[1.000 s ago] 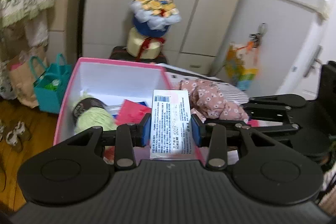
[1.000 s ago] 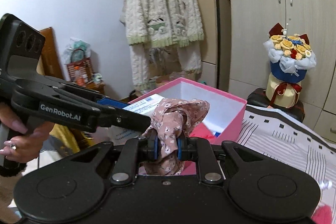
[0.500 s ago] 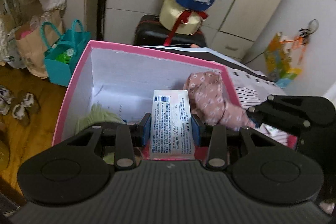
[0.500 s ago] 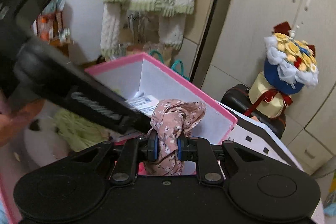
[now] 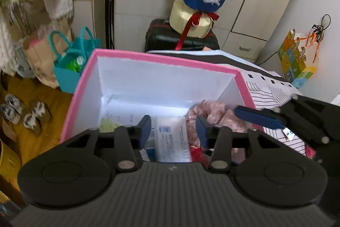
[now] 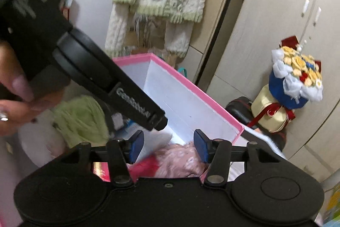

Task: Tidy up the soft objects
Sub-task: 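Open the left tool over the box while the right tool releases the floral cloth, then move the left tool to the pink fluffy pom-pom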

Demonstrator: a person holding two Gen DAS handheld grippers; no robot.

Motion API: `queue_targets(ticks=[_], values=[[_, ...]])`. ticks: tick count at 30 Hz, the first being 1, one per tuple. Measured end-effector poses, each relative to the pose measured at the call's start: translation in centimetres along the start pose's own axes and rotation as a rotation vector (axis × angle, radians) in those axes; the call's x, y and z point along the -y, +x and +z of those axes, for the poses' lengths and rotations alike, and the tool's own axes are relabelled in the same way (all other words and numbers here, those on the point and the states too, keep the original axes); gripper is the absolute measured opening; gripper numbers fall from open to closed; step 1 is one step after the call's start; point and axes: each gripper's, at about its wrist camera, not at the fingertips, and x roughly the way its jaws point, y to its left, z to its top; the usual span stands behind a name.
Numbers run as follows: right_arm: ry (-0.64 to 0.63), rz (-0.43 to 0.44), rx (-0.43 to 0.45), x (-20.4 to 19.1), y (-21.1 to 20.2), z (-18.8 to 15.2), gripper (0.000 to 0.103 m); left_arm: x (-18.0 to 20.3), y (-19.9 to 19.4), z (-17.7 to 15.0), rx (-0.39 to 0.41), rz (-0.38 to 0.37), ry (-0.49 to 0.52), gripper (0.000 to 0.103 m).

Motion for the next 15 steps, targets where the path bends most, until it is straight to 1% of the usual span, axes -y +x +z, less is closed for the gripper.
queue_targets(ticks=[2, 4, 6, 9, 11, 15], values=[[0.056, 0.033, 0.032, 0.3, -1.4, -0.6, 0.059, 0.2, -1.4, -0.3, 0.029, -0.002, 0.023, 0.048], [0.123, 0.061, 0.057, 0.6, -3.1, -1.4, 0.059, 0.2, -3.1, -0.9, 0.048, -0.025, 0.037, 0.051], [0.185, 0.082, 0.077, 0.9, -4.7, -2.4, 0.059, 0.2, -4.7, -1.7, 0.055, -0.053, 0.044, 0.054], [0.253, 0.096, 0.102, 0.9, -7.2, -3.6, 0.059, 0.5, -7.1, -2.9, 0.065, -0.076, 0.064, 0.054], [0.269, 0.102, 0.112, 0.7, -9.0, -4.3, 0.06, 0.9, -8.6, -3.6, 0.072, -0.085, 0.091, 0.056], [0.284, 0.082, 0.11, 0.5, -12.1, -5.1, 0.062, 2.1, -11.9, -5.1, 0.097, -0.116, 0.149, 0.06]])
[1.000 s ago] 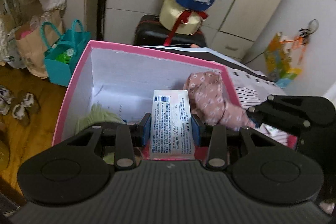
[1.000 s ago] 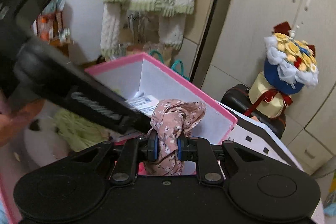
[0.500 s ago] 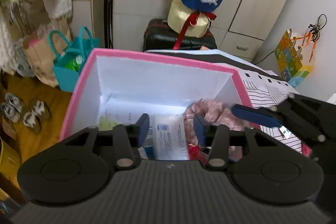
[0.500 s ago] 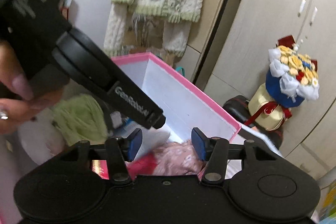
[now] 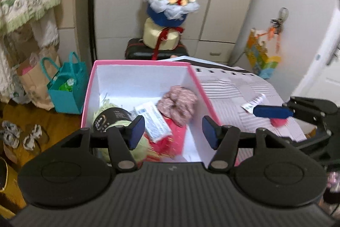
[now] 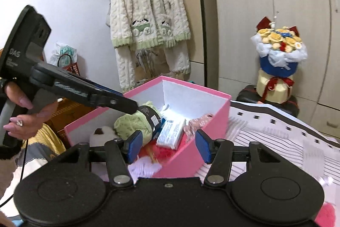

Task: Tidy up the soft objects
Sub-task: 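Move the left tool to the pink fluffy pom-pom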

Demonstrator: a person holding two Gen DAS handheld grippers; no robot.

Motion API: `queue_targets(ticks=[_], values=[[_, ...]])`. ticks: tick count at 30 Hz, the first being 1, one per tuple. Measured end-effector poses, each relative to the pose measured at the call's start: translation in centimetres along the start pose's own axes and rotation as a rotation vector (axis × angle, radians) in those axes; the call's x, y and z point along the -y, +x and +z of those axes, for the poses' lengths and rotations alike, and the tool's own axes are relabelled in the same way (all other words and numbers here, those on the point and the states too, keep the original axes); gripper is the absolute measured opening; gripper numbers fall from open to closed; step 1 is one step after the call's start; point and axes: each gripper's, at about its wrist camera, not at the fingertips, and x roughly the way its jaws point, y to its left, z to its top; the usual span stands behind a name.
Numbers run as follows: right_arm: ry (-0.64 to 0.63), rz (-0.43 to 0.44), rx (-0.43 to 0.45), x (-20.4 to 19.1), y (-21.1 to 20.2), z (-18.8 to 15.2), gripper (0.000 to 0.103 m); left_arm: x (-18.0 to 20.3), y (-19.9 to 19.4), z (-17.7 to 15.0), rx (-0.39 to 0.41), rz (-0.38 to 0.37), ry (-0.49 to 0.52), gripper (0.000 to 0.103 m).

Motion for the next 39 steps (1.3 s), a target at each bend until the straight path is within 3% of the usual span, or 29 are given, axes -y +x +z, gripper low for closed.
queue_targets(ticks=[9, 15, 27, 39], values=[[0.022, -0.049, -0.046, 0.4, -6.3, -1.4, 0.069, 4.4, -5.5, -1.3, 0.045, -0.11, 0.109, 0.067], [0.04, -0.127, -0.058, 2.1, -9.9, -3.7, 0.071, 8.1, -6.2, -2.4, 0.029, -0.177, 0.186, 0.071], [0.129, -0.223, -0.086, 7.1, -14.7, -9.3, 0.072, 16.4, -1.0, -3.8, -0.115, -0.316, 0.286, 0.071], [0.154, -0.277, -0.125, 12.4, -13.5, -13.7, 0.072, 21.6, 5.1, -4.2, -0.202, -0.373, 0.266, 0.071]])
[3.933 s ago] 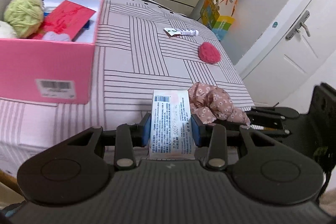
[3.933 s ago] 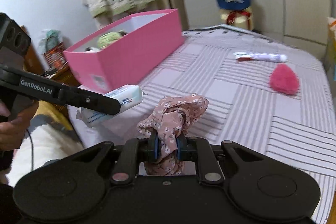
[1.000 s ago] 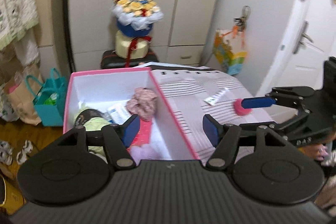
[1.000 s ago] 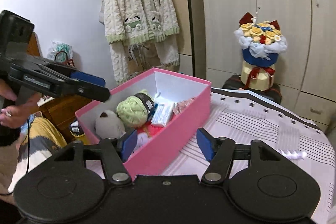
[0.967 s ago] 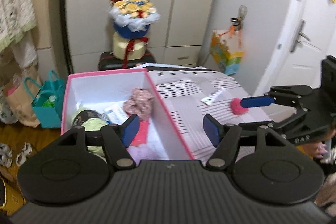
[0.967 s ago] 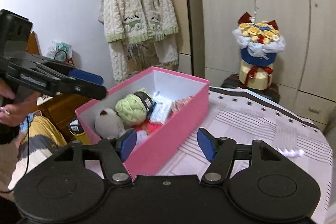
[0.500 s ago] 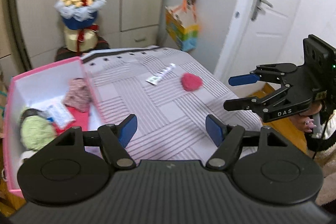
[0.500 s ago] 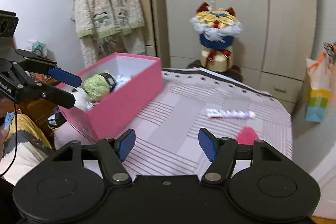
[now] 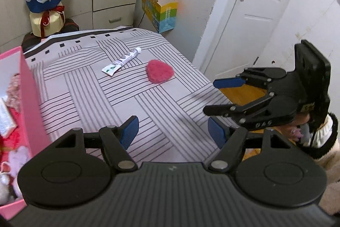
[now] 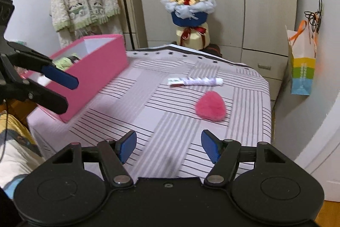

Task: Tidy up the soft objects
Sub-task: 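Move the left tool to the pink fluffy pom-pom, then close the left tool on the pink pom-pom and lift it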

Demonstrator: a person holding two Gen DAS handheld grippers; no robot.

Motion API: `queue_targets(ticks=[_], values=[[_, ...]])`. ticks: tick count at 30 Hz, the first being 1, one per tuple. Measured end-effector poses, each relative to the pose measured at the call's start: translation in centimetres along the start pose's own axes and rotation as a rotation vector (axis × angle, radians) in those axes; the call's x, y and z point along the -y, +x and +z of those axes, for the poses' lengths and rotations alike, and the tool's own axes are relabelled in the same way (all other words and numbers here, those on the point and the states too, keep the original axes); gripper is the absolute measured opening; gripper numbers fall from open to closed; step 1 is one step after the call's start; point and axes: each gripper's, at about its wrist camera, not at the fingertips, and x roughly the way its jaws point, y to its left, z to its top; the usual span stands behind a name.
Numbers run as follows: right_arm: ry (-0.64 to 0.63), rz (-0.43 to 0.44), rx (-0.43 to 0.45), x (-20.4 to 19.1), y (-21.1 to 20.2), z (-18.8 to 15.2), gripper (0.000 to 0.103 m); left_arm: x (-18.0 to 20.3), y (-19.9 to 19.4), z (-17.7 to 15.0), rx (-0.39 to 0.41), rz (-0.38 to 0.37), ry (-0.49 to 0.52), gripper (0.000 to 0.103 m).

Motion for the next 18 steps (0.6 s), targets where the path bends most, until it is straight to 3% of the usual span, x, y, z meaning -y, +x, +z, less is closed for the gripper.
queue_targets(ticks=[8, 18], values=[[0.026, -0.04, 0.022, 3.0, 4.4, -1.2, 0.072, -0.3, 4.9, 1.9, 0.048, 0.005, -0.059, 0.071], [0.048, -0.092, 0.016, 5.2, 9.8, 0.0, 0.072, -2.5, 12.7, 4.1, 0.051, -0.035, -0.201, 0.069]])
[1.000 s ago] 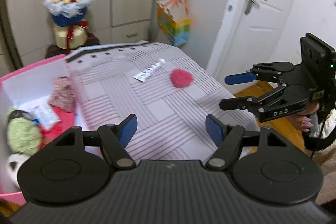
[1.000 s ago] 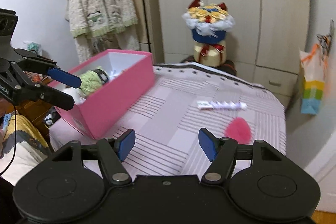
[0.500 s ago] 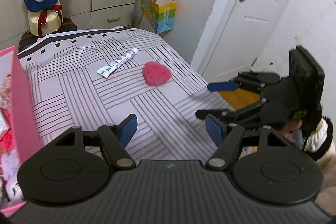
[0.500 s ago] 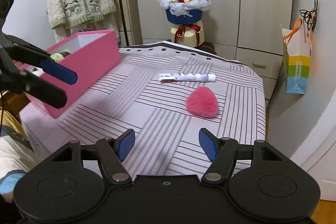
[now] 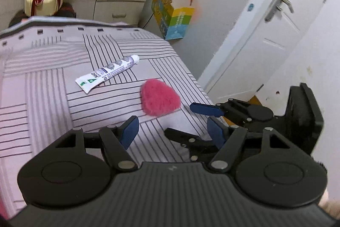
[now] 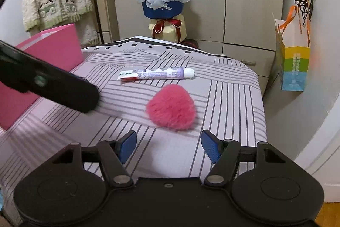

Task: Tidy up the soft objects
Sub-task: 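Close the left tool on the pink pom-pom and lift it, then carry the pink pom-pom into the pink box and open the left tool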

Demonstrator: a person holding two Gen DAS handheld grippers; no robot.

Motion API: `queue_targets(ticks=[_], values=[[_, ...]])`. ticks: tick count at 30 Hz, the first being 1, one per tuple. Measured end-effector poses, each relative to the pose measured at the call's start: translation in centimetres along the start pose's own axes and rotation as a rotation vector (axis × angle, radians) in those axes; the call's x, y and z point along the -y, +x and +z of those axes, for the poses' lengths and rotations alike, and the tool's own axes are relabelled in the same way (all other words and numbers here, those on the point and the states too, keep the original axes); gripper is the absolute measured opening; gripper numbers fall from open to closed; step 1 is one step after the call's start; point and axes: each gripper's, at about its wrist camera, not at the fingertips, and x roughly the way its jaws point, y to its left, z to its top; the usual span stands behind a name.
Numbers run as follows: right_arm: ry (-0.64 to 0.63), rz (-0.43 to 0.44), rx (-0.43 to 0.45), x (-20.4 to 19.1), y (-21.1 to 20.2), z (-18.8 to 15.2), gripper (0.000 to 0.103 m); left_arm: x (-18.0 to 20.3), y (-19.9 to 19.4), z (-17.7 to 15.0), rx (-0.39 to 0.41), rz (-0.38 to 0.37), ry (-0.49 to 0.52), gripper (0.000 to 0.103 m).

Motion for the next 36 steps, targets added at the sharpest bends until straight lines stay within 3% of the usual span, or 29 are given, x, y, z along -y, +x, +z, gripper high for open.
queue_targets(ticks=[10, 14, 17, 20, 21, 26, 36], values=[[0.091, 0.033, -0.001, 0.8, 3.3, 1.4, 0.072, -1.8, 6.2, 1.3, 0.007, 0.075, -0.082, 0.063], [0.069, 0.013, 0.009, 0.2, 3.7, 1.3, 0.073, -2.2, 7.0, 1.3, 0.021, 0.081, -0.094, 0.057], [0.043, -0.014, 0.016, -0.3, 3.7, 1.1, 0.072, -2.2, 7.1, 1.2, 0.025, 0.062, -0.096, 0.044], [0.025, -0.052, 0.03, -0.7, 3.5, 0.9, 0.056, -2.5, 7.3, 1.0, 0.018, 0.035, -0.111, 0.035], [0.029, -0.05, 0.031, -0.6, 3.4, 0.9, 0.055, -2.4, 7.3, 0.9, 0.021, 0.035, -0.11, 0.034], [0.043, -0.043, 0.037, -0.6, 3.1, 0.8, 0.049, -1.9, 7.1, 0.5, 0.04, 0.037, -0.086, 0.032], [0.047, -0.082, 0.042, -3.1, 1.0, -0.1, 0.048, -0.6, 5.0, -0.9, 0.026, 0.051, -0.061, 0.033]])
